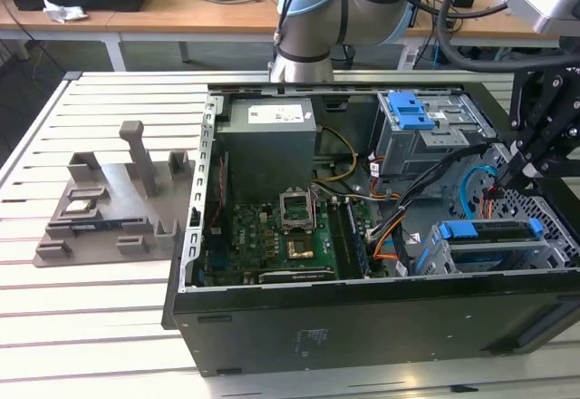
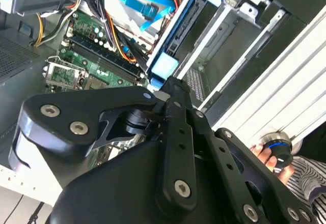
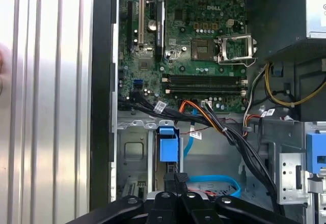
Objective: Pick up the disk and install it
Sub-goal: 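Insert the disk into the insertion slot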
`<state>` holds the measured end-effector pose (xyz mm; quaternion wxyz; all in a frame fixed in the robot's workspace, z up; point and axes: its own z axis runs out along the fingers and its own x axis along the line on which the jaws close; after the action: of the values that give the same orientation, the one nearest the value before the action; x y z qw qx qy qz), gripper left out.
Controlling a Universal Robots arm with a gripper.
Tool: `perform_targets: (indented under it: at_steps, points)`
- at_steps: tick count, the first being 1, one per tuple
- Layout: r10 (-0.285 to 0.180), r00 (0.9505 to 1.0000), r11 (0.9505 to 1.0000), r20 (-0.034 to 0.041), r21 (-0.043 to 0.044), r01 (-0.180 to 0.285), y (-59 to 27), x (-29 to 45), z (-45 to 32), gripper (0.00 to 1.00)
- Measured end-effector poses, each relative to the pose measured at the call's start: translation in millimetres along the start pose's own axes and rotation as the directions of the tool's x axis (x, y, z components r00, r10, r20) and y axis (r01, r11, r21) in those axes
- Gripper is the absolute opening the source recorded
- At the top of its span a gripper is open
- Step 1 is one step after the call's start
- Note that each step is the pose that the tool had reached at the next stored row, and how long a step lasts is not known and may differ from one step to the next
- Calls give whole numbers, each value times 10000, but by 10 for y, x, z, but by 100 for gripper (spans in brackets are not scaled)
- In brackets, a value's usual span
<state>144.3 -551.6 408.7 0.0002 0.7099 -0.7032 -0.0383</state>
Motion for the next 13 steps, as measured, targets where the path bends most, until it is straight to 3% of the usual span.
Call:
perform_targets:
  at_steps: [5, 13]
  points:
    - [0, 10000, 10000, -6, -3, 0, -57, -20, 64, 11]
    - [0, 10000, 10000, -6, -4, 0, -249, -84, 122, 11]
